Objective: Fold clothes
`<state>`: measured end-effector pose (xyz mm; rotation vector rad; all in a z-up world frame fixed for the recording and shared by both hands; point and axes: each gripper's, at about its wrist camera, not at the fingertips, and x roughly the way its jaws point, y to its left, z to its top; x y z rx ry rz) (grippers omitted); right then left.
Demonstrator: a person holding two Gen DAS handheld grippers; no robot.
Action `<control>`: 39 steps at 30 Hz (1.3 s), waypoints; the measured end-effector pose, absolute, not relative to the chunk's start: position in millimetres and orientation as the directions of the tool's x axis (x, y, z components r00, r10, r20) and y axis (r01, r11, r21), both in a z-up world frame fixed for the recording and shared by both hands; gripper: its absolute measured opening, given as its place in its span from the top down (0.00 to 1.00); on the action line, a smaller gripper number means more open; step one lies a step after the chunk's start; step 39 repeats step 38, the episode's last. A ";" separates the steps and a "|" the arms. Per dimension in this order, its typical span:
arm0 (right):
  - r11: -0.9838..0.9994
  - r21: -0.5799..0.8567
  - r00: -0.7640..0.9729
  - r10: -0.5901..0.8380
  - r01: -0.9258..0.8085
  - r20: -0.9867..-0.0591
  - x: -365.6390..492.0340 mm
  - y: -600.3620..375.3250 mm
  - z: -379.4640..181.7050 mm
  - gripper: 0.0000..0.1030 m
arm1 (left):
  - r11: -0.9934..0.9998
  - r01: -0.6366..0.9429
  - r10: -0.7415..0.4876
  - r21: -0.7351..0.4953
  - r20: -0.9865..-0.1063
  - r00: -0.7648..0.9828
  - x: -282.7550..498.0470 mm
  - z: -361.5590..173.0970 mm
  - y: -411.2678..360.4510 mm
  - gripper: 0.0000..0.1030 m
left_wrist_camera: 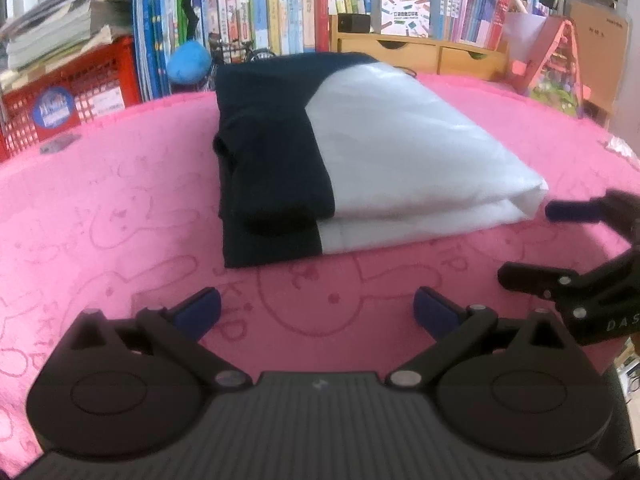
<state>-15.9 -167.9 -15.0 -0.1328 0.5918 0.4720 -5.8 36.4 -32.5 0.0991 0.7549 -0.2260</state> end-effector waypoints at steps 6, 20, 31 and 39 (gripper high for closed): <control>0.888 -0.019 0.716 0.358 -0.459 -0.599 -1.5 -170.0 2.1 0.00 | 0.970 0.240 -0.146 0.033 -0.709 0.690 6.3 -17.0 32.1 0.00; 0.876 0.013 0.646 0.365 -0.482 -0.671 28.9 -164.2 35.7 0.00 | 0.970 0.244 -0.176 -0.021 -0.749 0.638 27.8 0.4 29.0 0.00; 0.882 0.012 0.627 0.344 -0.470 -0.699 27.6 -166.7 20.5 0.00 | 0.974 0.224 -0.152 -0.009 -0.760 0.632 30.6 -6.2 28.5 0.00; 0.885 0.011 0.625 0.337 -0.465 -0.704 25.8 -166.7 15.4 0.00 | 0.972 0.234 -0.165 -0.022 -0.770 0.616 31.7 -9.9 27.3 0.00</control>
